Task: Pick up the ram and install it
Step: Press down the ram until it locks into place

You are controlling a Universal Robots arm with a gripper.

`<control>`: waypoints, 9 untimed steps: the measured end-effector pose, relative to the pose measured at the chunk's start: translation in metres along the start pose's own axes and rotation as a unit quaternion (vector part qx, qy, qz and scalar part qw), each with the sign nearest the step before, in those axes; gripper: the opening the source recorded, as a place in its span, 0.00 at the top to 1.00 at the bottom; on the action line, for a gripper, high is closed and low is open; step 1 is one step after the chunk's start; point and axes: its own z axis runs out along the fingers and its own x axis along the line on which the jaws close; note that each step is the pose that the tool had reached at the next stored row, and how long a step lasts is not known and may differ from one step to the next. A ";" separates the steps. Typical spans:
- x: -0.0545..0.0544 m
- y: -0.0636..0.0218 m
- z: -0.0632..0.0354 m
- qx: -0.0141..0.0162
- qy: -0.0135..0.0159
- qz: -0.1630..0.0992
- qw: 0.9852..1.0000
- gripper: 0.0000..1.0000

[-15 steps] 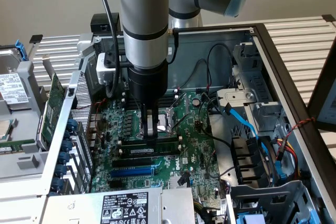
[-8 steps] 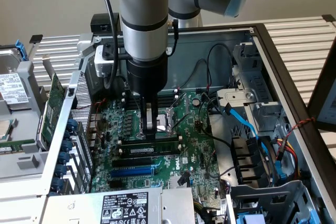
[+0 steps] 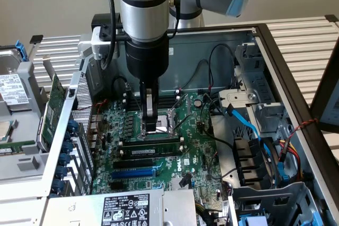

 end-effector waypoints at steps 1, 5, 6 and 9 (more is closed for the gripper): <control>0.000 0.0000 0.0000 0.000 0.000 0.000 1.000 0.89; 0.000 0.0000 -0.0001 -0.002 0.000 0.000 1.000 0.89; 0.000 0.0000 -0.0001 -0.003 0.000 0.000 1.000 0.89; 0.000 0.0000 -0.0001 -0.004 0.000 0.000 1.000 0.89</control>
